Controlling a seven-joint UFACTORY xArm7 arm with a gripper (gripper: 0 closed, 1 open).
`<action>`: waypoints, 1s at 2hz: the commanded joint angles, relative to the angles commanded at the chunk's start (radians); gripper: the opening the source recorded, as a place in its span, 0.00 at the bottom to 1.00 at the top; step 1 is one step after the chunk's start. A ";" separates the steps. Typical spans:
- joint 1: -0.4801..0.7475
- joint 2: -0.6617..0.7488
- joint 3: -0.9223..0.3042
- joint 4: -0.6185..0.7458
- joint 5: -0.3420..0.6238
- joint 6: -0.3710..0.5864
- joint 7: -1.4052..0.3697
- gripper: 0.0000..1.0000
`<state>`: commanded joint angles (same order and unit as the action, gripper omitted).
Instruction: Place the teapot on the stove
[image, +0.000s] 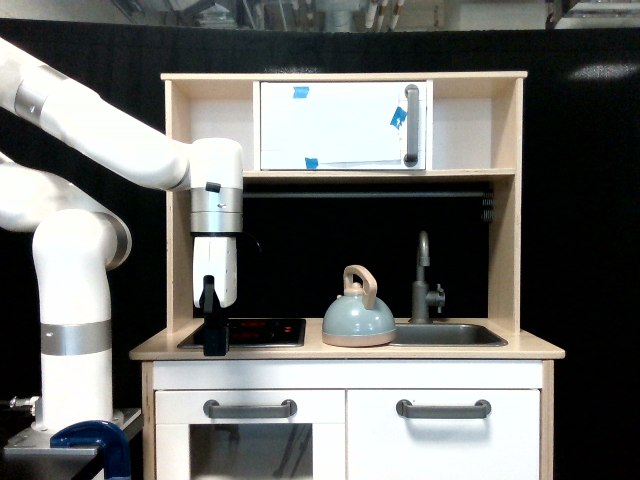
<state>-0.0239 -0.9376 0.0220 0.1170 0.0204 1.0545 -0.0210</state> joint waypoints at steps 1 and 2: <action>0.006 0.016 -0.019 0.005 -0.016 -0.028 -0.050 1.00; 0.028 0.289 -0.178 0.152 -0.101 -0.165 -0.391 1.00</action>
<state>0.0043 -0.6485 -0.1561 0.2687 -0.0809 0.8894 -0.4119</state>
